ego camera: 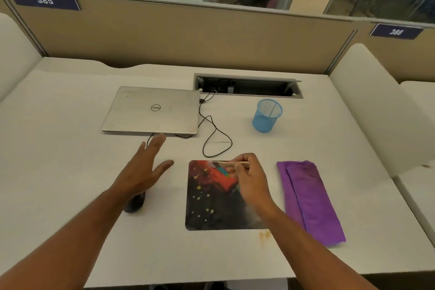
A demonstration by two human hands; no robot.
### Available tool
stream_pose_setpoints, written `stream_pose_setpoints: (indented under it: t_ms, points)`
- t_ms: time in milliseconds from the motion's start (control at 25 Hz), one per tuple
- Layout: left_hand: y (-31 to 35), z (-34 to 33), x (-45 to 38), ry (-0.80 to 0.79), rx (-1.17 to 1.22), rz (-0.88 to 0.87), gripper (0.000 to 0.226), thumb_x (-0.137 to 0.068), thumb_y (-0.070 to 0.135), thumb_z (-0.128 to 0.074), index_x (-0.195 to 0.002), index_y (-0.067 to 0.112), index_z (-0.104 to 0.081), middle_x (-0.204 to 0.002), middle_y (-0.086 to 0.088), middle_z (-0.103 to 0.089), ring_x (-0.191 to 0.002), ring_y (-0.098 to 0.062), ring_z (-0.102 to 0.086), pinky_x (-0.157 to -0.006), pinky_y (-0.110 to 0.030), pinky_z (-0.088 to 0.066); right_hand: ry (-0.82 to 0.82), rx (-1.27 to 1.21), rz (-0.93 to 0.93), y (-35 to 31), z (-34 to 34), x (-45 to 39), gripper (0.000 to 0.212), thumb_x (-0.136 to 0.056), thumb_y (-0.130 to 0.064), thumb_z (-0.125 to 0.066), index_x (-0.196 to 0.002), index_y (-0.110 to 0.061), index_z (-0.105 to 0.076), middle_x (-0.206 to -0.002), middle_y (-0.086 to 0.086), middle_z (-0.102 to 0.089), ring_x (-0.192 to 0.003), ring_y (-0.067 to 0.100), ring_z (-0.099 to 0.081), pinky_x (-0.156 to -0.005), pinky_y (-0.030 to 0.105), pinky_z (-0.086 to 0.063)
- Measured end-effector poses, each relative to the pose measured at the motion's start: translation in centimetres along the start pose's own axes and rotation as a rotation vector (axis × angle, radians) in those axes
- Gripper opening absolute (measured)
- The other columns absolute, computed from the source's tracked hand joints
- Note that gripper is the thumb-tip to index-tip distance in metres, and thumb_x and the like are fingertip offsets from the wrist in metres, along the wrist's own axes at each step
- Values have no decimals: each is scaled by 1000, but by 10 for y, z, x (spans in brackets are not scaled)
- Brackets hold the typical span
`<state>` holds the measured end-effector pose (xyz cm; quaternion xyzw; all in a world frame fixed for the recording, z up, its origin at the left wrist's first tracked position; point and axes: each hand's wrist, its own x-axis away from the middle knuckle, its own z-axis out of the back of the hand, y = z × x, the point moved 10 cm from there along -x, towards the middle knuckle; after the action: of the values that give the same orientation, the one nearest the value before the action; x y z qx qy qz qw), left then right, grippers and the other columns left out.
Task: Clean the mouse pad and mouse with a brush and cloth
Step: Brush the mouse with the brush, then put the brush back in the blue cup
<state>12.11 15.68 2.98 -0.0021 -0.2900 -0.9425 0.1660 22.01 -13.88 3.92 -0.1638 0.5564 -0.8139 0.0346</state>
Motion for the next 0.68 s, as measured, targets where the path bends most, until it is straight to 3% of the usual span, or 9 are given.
stream_pose_setpoints:
  t_ms: [120,240,360,440,560,680]
  points:
    - [71,-14,-34,35,-25,-104,77,-94,56,-51,-157,37,-12,-164,11,-14,-151,-26,-11,-117,-47,-24,120,-94,135,-26,57,-34,17,-106,-8,-49,-101,-23,-56,-100,-2,-71,-93,11,-73,-75,21,-59]
    - [136,-29,-68,25,-12,-200,69,-98,50,-51,-157,35,-18,-163,12,-18,-150,-20,-14,-118,-38,-16,280,-18,241,-53,120,-68,16,-101,0,-51,-102,-14,-58,-102,7,-69,-95,21,-71,-80,28,-58]
    - [195,-46,-100,17,-52,-302,65,-101,44,-50,-157,26,-23,-164,6,-19,-150,-15,-17,-114,-25,-4,368,157,327,-78,157,-100,14,-101,-4,-57,-101,-18,-62,-104,5,-69,-95,21,-68,-70,11,-50]
    - [222,-61,-122,-17,-49,-291,67,-102,42,-49,-158,24,-18,-165,5,-15,-151,-14,-13,-114,-24,-1,377,276,370,-88,165,-121,11,-103,-8,-57,-105,-17,-63,-109,5,-69,-100,17,-65,-64,1,-44]
    - [247,-76,-151,-41,-15,-221,69,-102,37,-51,-158,24,-13,-165,4,-14,-151,-19,-13,-118,-31,-8,333,478,391,-89,160,-146,12,-104,-16,-56,-113,-15,-63,-114,7,-68,-97,11,-60,-59,0,-38]
    - [261,-87,-174,-55,2,-156,71,-102,34,-52,-159,24,-10,-165,2,-15,-151,-24,-15,-119,-39,-17,250,627,387,-84,150,-164,21,-100,-18,-63,-120,-11,-64,-120,12,-69,-100,20,-65,-73,8,-41]
